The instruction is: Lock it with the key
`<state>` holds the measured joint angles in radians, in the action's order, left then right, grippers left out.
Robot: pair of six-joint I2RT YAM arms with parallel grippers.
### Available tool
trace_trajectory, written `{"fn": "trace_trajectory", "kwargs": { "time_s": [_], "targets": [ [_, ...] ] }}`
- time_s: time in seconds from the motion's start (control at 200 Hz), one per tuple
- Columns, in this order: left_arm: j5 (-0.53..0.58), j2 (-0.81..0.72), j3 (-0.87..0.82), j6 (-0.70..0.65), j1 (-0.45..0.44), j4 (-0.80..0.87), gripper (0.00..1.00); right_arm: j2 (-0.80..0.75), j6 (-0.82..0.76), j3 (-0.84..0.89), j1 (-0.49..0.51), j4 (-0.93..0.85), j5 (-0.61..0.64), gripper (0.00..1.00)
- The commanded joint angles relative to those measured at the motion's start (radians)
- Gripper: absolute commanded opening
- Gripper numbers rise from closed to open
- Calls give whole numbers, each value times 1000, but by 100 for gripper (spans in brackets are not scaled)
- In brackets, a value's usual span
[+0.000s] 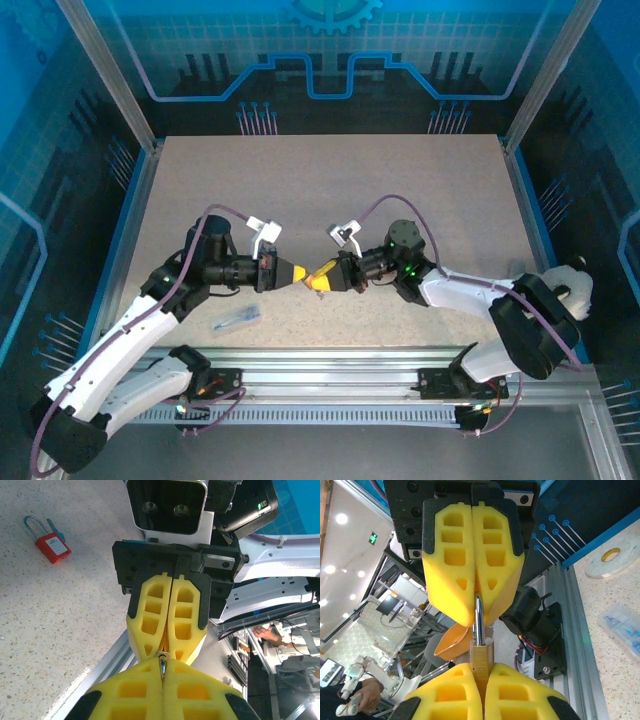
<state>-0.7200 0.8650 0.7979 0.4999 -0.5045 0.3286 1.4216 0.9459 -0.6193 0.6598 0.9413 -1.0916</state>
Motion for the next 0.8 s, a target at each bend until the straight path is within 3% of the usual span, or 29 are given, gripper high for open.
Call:
{"fn": "trace_trajectory", "kwargs": {
  "time_s": [0.0, 0.56, 0.796],
  "targets": [
    [-101, -9, -28, 33, -34, 67, 0, -29, -40, -2, -59, 5, 163, 0],
    [-60, -12, -78, 88, -82, 0, 0, -53, -22, 30, -71, 45, 207, 0],
    [-28, -27, -113, 121, -109, -52, 0, -31, 52, 47, -87, 153, 199, 0]
  ]
}}
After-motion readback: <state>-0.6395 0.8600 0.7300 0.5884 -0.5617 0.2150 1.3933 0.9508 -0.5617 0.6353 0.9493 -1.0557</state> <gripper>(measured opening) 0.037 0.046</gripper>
